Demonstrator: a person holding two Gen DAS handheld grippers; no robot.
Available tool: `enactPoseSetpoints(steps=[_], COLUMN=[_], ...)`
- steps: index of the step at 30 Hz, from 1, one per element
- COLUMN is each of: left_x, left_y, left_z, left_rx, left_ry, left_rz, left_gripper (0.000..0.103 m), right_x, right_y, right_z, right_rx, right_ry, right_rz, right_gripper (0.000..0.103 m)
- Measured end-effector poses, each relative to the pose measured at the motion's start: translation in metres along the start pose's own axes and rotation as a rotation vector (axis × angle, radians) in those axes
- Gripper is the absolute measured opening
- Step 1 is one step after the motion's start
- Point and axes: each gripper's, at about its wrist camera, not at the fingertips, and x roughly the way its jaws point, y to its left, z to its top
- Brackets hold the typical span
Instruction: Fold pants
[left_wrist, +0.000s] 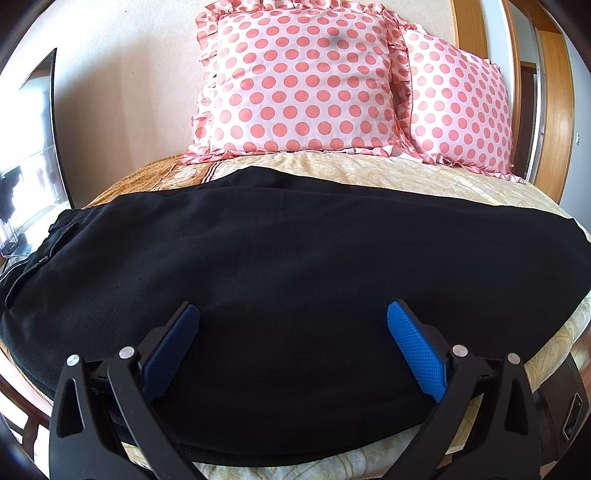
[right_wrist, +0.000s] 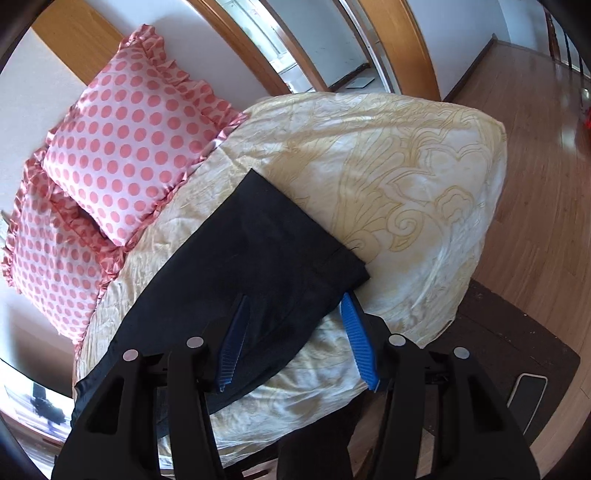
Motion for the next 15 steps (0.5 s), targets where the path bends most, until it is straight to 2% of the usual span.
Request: enactPoseSetpoints(steps=[5, 7, 8, 9, 15], left_x=[0.0, -0.001, -0.001, -0.001, -0.001], left_y=[0.0, 0.0, 0.0, 0.0, 0.0], left_z=[0.0, 0.0, 0.0, 0.0, -0.001], left_rx=[0.0, 0.0, 0.0, 0.0, 0.0], left_ry=[-0.001, -0.003, -0.003, -0.003, -0.004], left_rz=[0.0, 0.0, 0.0, 0.0, 0.001], left_gripper=[0.101, 0.101, 0.101, 0.101, 0.101], right_x=[0.006, 0.01, 0.012, 0.014, 0.0], right_y=[0.007, 0.007, 0.008, 0.009, 0.038], right_z=[0.0, 0.001, 0.002, 0.002, 0.004], right_rx=[-0.032, -0.045, -0.058, -0.066, -0.153], right_ry=[-0.032, -0.047, -0.056, -0.07, -0.167], right_rz=[-0.045, -0.059, -0.074, -0.07, -0.021], right_gripper=[0.046, 0.03, 0.016, 0.01, 0.007])
